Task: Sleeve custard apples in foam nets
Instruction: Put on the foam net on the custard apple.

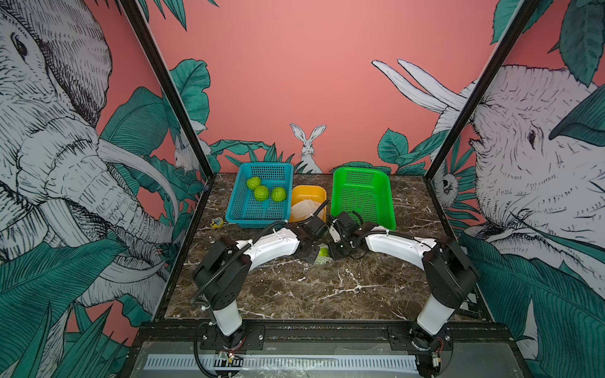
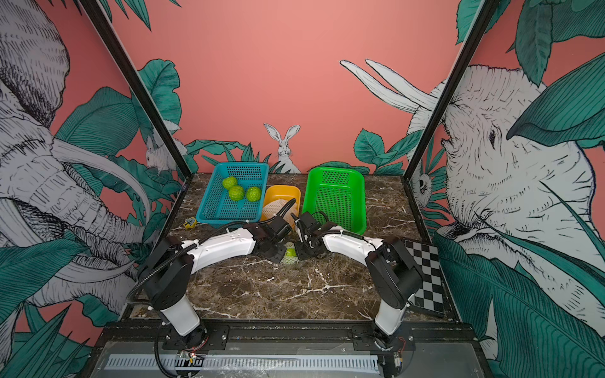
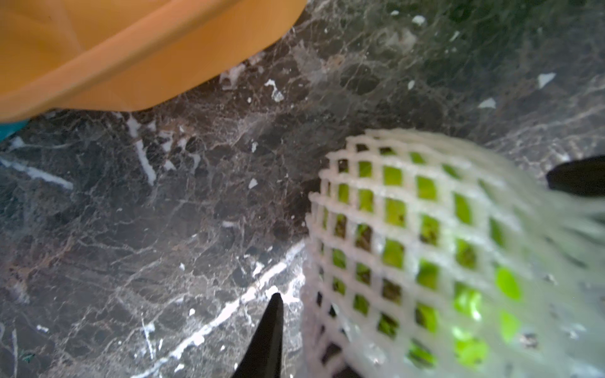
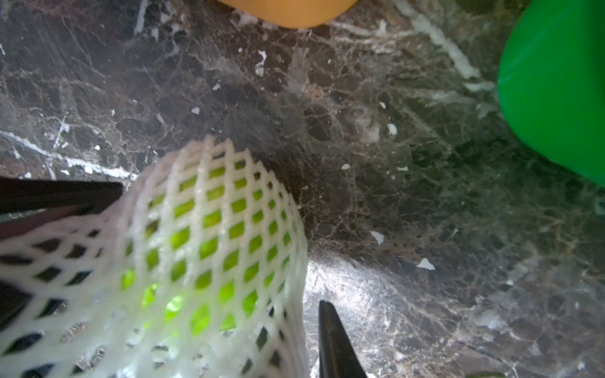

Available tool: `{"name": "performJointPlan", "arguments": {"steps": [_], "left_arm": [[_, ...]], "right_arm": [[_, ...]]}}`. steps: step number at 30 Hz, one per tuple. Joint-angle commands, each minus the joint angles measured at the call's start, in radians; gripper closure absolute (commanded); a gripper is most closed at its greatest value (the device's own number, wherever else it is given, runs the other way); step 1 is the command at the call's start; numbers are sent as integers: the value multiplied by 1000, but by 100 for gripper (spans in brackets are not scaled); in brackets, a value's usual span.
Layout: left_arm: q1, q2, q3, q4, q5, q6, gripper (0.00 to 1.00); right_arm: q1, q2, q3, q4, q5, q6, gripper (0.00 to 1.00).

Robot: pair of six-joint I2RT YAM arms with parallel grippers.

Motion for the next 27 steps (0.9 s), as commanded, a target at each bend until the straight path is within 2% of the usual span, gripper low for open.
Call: {"name": "performJointPlan", "arguments": {"steps": [1,6,13,20,27], "left_arm": [[9,8,16,19,7,-2,74],[11,-1,26,22,11,-2,61],[26,17,7,45,41,-13,57],[30,-1,12,36,42,-8,49],[49,-54,29,28,38,-4,42]], "right_arm": [[3,13,5,32,3,18,78],[3,-2,-12,65,-2,23,75],[3,52,-23,67,30,17,74],[3,8,-28,68,34,16,70],[-1,-58,-24,52,22,16,55]]}}
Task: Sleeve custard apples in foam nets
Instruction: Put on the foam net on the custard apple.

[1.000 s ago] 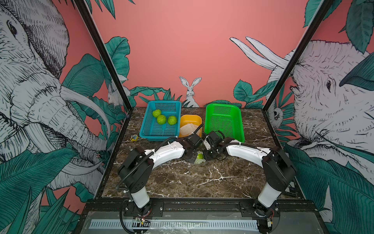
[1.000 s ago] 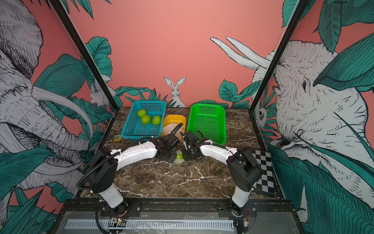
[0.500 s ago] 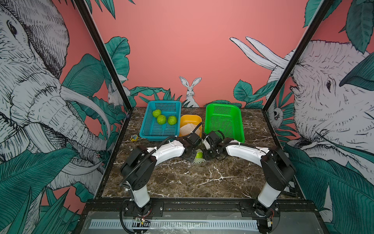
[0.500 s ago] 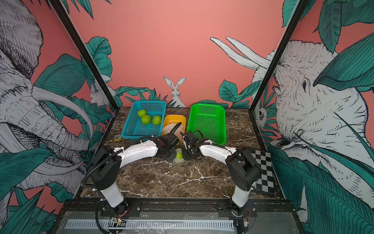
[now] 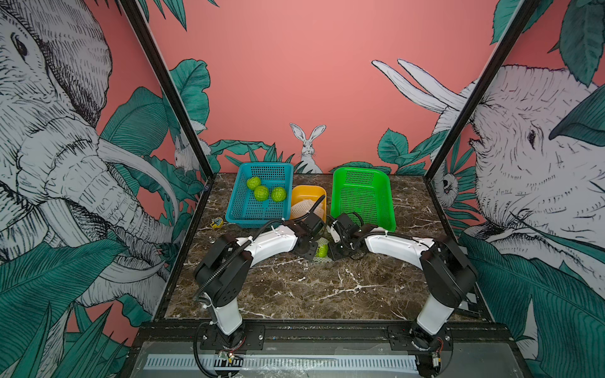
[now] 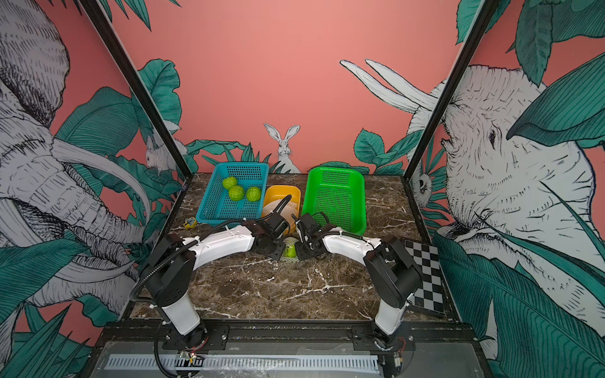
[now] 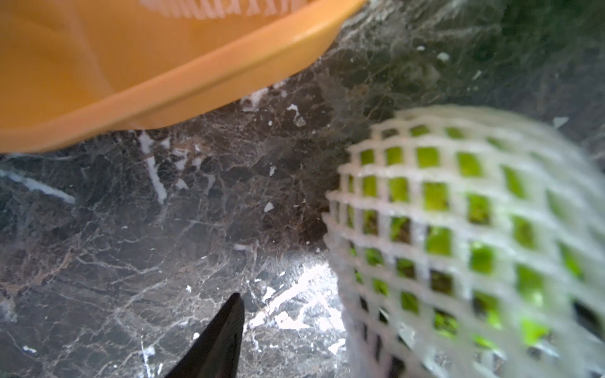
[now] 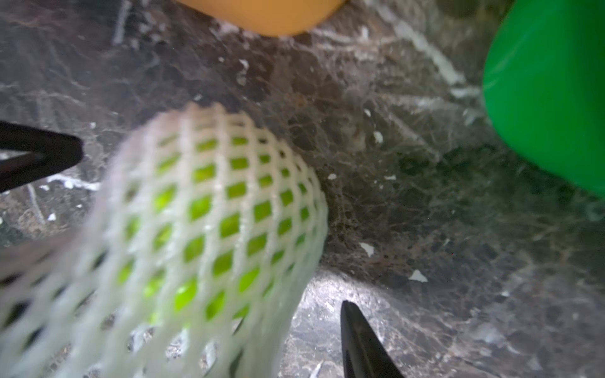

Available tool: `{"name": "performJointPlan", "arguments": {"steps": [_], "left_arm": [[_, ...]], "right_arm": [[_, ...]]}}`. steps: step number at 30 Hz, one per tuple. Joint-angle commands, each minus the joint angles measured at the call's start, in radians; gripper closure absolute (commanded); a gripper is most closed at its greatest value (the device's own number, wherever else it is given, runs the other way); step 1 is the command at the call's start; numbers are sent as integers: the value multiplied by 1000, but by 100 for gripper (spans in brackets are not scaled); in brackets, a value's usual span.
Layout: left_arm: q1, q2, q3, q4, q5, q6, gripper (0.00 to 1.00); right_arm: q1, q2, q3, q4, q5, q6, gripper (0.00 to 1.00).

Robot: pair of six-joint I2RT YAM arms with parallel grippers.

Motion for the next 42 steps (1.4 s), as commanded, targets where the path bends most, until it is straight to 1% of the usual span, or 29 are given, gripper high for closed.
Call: {"name": "performJointPlan", "arguments": {"steps": [1,9,12,17,21,22,24,25,26,27,28,29,34,37,42], "left_arm": [[9,-66,28,-6,9,-2,41],[28,-97,49,10,20,-9,37],[38,-105,49,29,29,-15,36],[58,-102,54,40,42,-23,36],[77,-125,53,68,64,-39,34],[77,-134,56,75,65,-42,33],[77,-155,61,86,65,-46,30],[107,-168,63,90,61,-48,26],[110,-180,64,93,61,-50,23],[115,-192,64,96,59,-52,16],[120,-205,64,97,54,-55,12],[123,-219,59,99,50,-56,1],[148,-275,11,117,46,-70,1],[165,-307,-40,141,69,-97,1],[169,-374,-130,191,77,-127,1]], "right_arm": [[-1,-55,1,6,-9,3,53],[-25,-109,-2,7,-50,7,47],[-34,-114,-4,8,-54,3,39],[-41,-196,-25,11,-53,-31,23],[-41,-265,-63,30,-49,-58,12],[-41,-279,-69,33,-52,-68,11],[-38,-297,-83,34,-67,-85,4],[-31,-306,-93,40,-68,-96,1],[-24,-313,-104,44,-67,-109,1],[-15,-317,-112,47,-68,-120,1],[-5,-322,-122,53,-64,-133,1],[5,-325,-133,64,-60,-147,1],[52,-303,-161,142,-27,-212,1],[80,-250,-143,170,1,-240,1],[99,-160,-112,211,32,-262,1]]}}
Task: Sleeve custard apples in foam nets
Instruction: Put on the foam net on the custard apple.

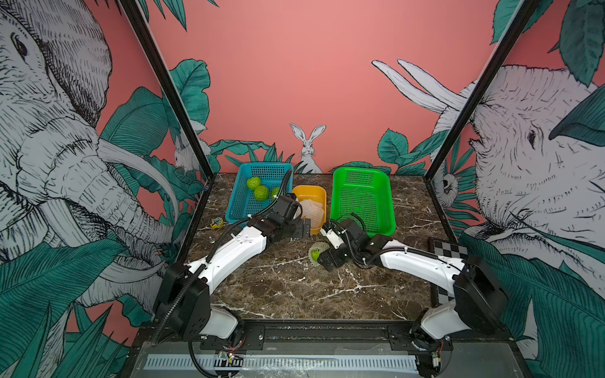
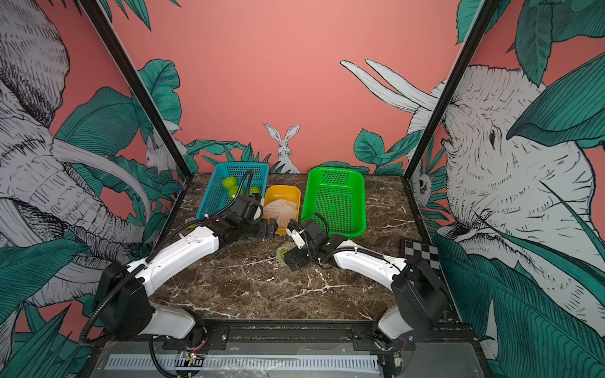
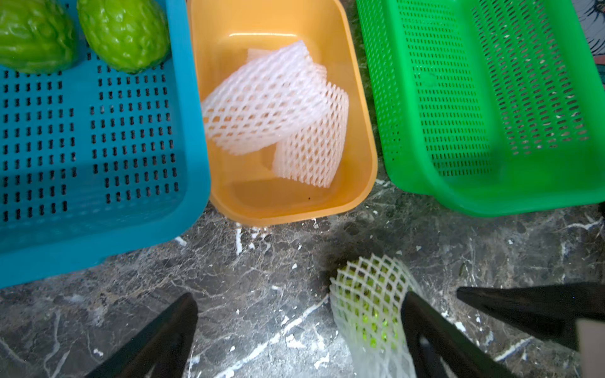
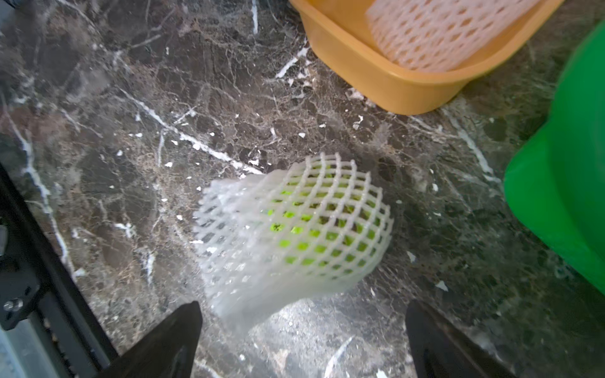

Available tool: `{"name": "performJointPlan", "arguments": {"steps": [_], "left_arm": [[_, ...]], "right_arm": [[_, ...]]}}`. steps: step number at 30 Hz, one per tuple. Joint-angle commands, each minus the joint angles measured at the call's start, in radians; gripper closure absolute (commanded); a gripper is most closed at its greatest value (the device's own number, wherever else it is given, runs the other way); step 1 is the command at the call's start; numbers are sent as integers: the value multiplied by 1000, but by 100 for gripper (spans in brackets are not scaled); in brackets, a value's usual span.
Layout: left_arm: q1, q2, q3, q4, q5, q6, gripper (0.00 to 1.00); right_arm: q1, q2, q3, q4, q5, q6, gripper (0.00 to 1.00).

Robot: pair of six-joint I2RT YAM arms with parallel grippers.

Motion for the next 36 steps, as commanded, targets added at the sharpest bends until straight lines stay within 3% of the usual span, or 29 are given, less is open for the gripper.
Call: {"name": "performJointPlan", "arguments": {"steps": [1,6,14,19,20,23,29,36], "left_arm": [[5,-58,-54,39,7,-40,1],[5,-109,-133,105,11,-60,1],[5,-145,-256,213,132,-120,4],[5,-181,-342,248,138,-177,5],[6,-190,-357,254,132,-187,5],[5,-201,-391,270,106,-214,5],[5,-189,-416,311,90,-245,4],[5,-188,-437,348,89,-266,4]], "right_arm": [[7,27,22,71,29,-37,1],[7,-8,38,89,-21,5,3],[5,-60,59,22,24,64,11],[11,-92,16,55,-62,27,32],[19,-100,-2,64,-71,10,29],[60,-131,-66,88,-8,-56,1],[124,-103,-89,94,161,-200,1],[159,-25,-147,271,316,-364,1]]}}
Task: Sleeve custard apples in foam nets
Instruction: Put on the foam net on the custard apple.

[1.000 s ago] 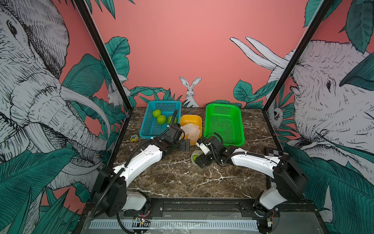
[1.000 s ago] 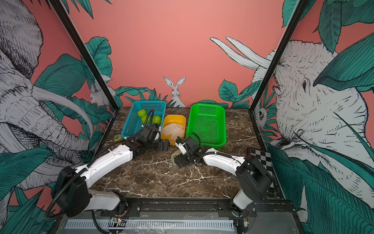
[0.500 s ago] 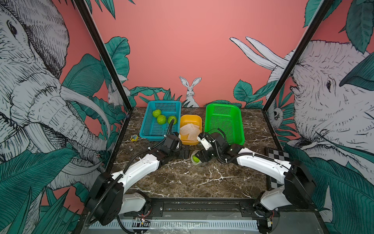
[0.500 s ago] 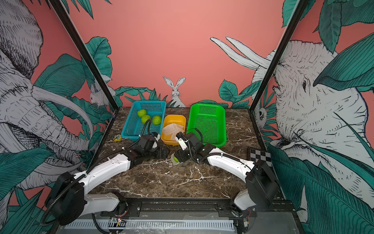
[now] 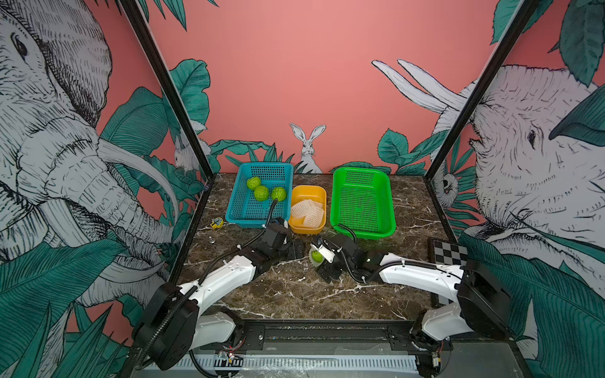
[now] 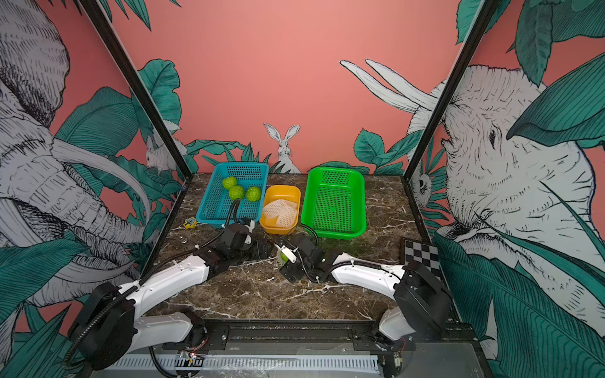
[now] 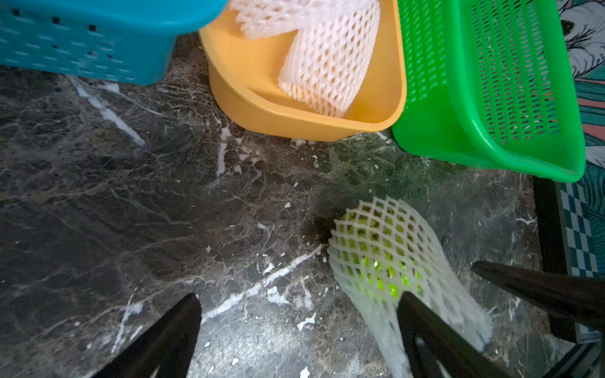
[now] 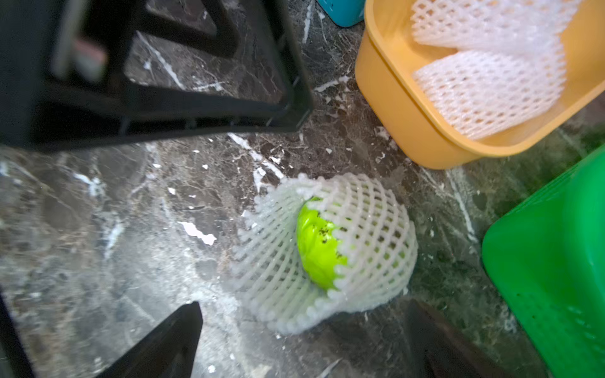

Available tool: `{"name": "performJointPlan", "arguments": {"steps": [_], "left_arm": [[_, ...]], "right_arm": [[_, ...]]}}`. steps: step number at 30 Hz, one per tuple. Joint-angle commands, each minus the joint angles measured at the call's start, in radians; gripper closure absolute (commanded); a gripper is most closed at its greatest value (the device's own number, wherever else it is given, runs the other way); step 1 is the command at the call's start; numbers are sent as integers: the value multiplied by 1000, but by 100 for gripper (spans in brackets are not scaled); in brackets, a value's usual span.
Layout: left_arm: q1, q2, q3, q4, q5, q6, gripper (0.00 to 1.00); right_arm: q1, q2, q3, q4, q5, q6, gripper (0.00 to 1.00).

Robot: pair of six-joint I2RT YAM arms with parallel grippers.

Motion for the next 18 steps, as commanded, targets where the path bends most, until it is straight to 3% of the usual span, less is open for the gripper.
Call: {"name": "performJointPlan", "arguments": {"steps": [1,14,18], "left_arm": [[4,-10,-17,34,-14,-28,4],[5,1,-1,32,-12,-14,4],[5,13,-5,37,-15,-12,4]], "right_arm": [[6,37,-36,142,79,-124,1],[-15,197,7,286,112,-170,1],[-56,199,6,355,11,-88,1]]}}
